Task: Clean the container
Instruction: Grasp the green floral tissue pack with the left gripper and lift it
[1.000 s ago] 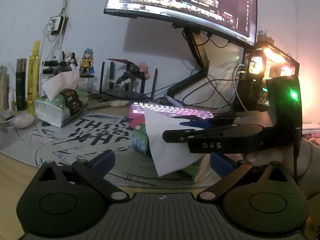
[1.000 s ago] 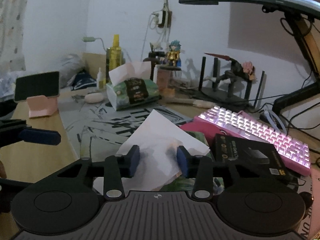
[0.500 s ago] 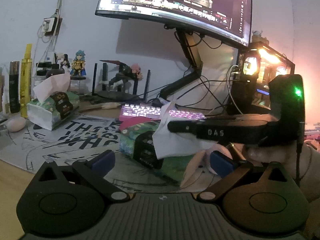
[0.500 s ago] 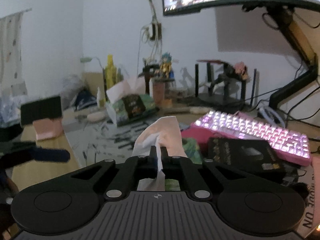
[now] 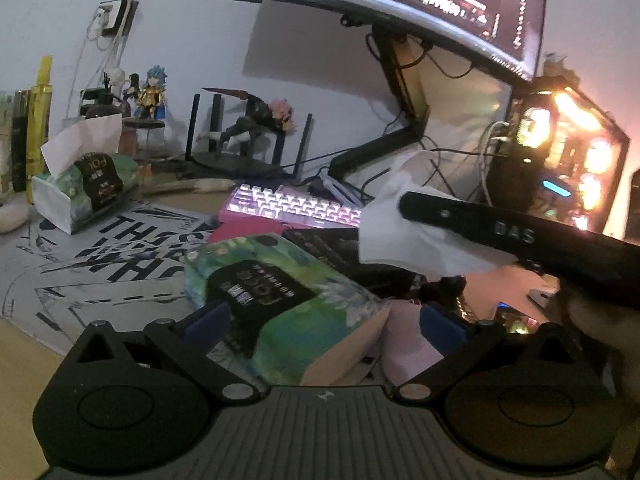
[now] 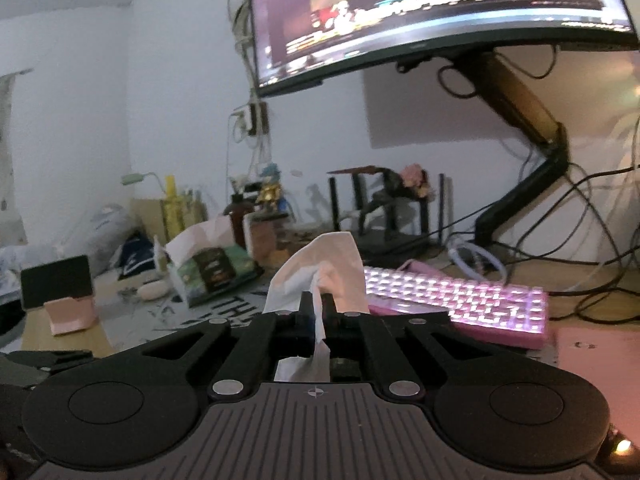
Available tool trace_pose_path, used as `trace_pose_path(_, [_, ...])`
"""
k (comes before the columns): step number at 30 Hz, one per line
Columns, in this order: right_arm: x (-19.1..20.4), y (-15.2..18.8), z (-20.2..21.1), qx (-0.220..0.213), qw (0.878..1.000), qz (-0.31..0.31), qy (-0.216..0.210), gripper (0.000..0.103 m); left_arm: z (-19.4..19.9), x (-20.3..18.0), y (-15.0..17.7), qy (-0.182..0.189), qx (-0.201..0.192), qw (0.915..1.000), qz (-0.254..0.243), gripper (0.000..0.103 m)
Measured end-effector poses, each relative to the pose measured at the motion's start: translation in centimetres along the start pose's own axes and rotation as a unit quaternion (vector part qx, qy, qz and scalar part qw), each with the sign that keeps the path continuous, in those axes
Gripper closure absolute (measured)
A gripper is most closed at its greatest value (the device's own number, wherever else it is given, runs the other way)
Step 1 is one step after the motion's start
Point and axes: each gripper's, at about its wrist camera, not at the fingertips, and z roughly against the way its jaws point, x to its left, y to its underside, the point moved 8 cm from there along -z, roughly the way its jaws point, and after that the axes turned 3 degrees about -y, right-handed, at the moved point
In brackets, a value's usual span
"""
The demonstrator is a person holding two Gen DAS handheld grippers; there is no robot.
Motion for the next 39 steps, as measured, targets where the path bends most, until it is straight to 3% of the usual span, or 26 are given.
trace_pose_path(10, [-2.3,0.2,1.5,-0.023,1.000,-0.009,0.007,0.099,-2.8,-1.5,-0.2,-0.091,0.018,0.9954,0.024,0.000])
trace_pose_path(17, [-3.1,0.3,1.9,-0.043,0.999,-0.024,-0.003,0.099,-4.3,-2.2,0.1,-0.179,0.022,0.9836,-0.014,0.000])
trace_pose_path(23, [-3.3,0.1,2.6,-0.056,0.998,-0.028,-0.005,0.099,-4.8,-2.7,-0.3,-0.216,0.011,0.9760,-0.027,0.000])
trace_pose_path(30, [-3.3,0.1,2.7,-0.058,0.998,-0.031,-0.005,0.099,-4.4,-2.0,-0.3,-0.217,0.009,0.9759,-0.024,0.000])
trace_pose_path(39, [-2.6,0.3,2.4,-0.050,0.998,-0.031,-0.019,0.099,-1.8,2.8,-0.2,-0.192,0.016,0.9812,-0.016,0.000])
